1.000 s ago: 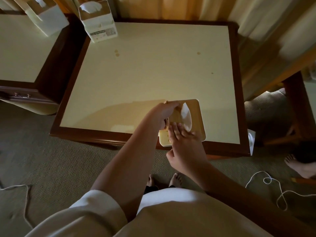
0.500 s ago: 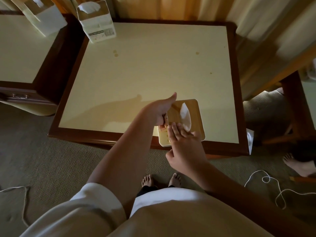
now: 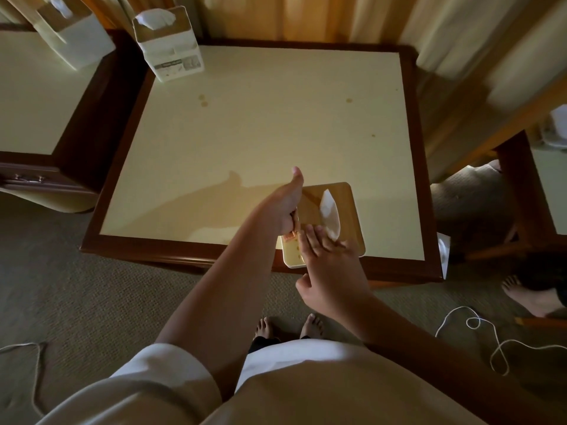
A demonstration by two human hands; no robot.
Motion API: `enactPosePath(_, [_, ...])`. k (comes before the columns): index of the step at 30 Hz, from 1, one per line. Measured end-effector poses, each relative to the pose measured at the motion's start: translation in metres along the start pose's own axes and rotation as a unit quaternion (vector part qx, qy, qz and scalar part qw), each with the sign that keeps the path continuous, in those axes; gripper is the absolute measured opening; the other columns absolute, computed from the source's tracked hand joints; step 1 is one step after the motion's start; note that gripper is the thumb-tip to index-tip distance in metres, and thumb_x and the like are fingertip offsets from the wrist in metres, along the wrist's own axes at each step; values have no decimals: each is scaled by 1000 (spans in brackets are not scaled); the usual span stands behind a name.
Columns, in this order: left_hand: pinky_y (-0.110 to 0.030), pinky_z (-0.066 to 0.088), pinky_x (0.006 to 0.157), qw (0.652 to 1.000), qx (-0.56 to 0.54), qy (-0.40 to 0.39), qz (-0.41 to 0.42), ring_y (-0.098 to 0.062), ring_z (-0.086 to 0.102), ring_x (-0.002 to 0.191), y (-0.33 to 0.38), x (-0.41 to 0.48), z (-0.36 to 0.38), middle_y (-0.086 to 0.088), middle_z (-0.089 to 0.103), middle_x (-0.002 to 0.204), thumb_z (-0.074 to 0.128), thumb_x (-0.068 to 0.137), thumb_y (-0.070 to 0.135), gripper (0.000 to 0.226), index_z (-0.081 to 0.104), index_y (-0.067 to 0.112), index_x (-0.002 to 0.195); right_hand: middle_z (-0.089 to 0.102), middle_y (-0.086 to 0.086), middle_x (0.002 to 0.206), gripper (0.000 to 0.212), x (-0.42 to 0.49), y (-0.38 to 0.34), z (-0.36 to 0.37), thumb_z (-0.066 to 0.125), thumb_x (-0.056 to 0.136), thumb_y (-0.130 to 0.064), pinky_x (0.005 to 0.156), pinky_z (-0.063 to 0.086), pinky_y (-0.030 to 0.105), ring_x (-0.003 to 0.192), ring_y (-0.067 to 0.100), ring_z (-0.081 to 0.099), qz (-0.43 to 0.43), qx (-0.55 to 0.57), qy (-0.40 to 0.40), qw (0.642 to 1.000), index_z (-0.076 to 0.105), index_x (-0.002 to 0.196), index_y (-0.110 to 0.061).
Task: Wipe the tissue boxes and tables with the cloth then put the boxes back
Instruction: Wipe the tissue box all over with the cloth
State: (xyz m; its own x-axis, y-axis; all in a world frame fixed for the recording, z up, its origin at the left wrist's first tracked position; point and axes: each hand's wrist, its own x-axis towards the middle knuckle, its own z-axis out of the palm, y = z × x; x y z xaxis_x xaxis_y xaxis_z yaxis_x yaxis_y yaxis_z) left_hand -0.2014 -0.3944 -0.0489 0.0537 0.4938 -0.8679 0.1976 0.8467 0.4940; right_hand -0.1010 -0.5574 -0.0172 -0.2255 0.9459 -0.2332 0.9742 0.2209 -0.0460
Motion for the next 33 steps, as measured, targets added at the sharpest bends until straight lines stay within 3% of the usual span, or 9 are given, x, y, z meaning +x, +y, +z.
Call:
enactPosePath(3, [-26, 33, 64, 998, 54, -13, 4, -13, 43, 59, 11, -31, -7, 4, 48, 57, 37, 95, 83, 70, 52, 18, 76, 51, 14, 154, 80, -1, 1, 2, 61, 80, -42, 97, 49, 47, 142, 27, 51, -2, 11, 14, 1000, 51, 150, -4])
enactPosePath(6, [-24, 29, 54, 999, 34, -28, 13, -12, 40, 38, 17, -51, -6, 10, 49, 54, 40, 99, 77, 69, 51, 16, 69, 51, 13, 154, 78, -1, 1, 3, 53, 81, -42, 96, 47, 46, 144, 27, 50, -5, 17, 21, 1000, 51, 149, -5])
enactPosePath(8, [-23, 40, 62, 999, 23, -17, 20, -15, 51, 56, 8, -37, -5, 4, 66, 89, 45, 95, 80, 89, 67, -5, 113, 53, 14, 153, 79, -2, 1, 2, 55, 79, -41, 96, 49, 46, 143, 26, 51, -6, 22, 25, 999, 52, 149, -4])
enactPosePath(10, [-32, 42, 76, 999, 19, 1, 37, -22, 54, 80, -2, -29, 2, -5, 61, 103, 50, 92, 81, 94, 58, 2, 141, 54, 14, 152, 82, -1, 0, 0, 62, 76, -39, 97, 51, 47, 141, 26, 53, -6, 24, 18, 1000, 51, 150, -3])
enactPosePath(17, [-42, 51, 109, 981, 119, 54, 142, -31, 62, 128, 0, -43, 31, -11, 64, 140, 59, 99, 59, 53, 66, 20, 134, 58, 16, 148, 78, -2, 1, -1, 62, 72, -36, 96, 51, 46, 139, 27, 55, 1, 26, -1, 1000, 59, 141, -2])
enactPosePath(20, [-42, 44, 107, 975, 160, 109, 107, -34, 54, 133, -4, -51, 47, -15, 45, 149, 69, 89, 62, 99, 26, -1, 152, 72, 11, 127, 53, -3, 1, -1, 68, 69, -33, 96, 49, 45, 129, 26, 63, -1, 24, 3, 1000, 73, 115, -8])
enactPosePath(25, [-52, 47, 109, 981, 117, 132, 86, -38, 58, 124, -6, -50, 55, -17, 47, 140, 75, 79, 60, 101, 15, 8, 143, 79, 5, 105, 34, -5, 1, -7, 78, 67, -28, 93, 48, 43, 110, 22, 71, -5, 25, 12, 1000, 75, 97, -12])
enactPosePath(29, [-29, 40, 90, 978, 128, 98, 135, -34, 57, 128, -5, -50, 37, -14, 58, 138, 68, 98, 43, 31, 53, 17, 107, 68, 13, 135, 65, -2, 3, -4, 73, 71, -31, 96, 52, 44, 127, 24, 64, -4, 25, 3, 1000, 68, 129, -5])
enactPosePath(33, [-39, 54, 97, 993, 54, 31, 101, -28, 65, 108, 9, -46, 20, -6, 69, 119, 65, 100, 47, 31, 70, 17, 100, 46, 14, 158, 84, 0, 2, -8, 54, 79, -41, 99, 50, 47, 145, 27, 48, -11, 13, -33, 999, 44, 154, -4])
